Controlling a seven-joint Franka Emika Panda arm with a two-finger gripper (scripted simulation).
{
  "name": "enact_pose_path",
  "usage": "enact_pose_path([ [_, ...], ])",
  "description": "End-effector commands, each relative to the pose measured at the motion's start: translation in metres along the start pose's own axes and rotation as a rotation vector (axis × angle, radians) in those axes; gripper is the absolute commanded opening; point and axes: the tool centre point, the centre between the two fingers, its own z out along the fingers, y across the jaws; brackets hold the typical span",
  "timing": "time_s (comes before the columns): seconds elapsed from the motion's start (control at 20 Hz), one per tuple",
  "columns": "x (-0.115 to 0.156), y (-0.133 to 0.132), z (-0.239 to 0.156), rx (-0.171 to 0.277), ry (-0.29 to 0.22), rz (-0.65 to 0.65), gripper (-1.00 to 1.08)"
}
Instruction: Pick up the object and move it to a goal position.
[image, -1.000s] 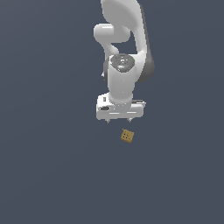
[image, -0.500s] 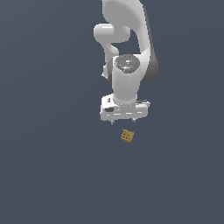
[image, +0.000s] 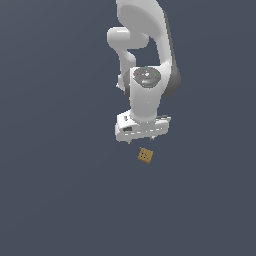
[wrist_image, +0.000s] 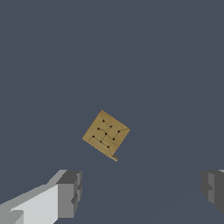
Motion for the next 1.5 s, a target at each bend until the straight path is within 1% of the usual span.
enact_pose_path([
  [0.0, 0.000, -0.001, 0.005, -0.003, -0.002, -0.050, 1.00],
  [0.25, 0.001, -0.003, 0.018, -0.010, -0.005, -0.182, 1.00],
  [1.1, 0.003, -0.018, 0.068, -0.022, -0.017, -0.718, 1.00],
  [1.45, 0.003, -0.023, 0.082, -0.021, -0.018, -0.883, 1.00],
])
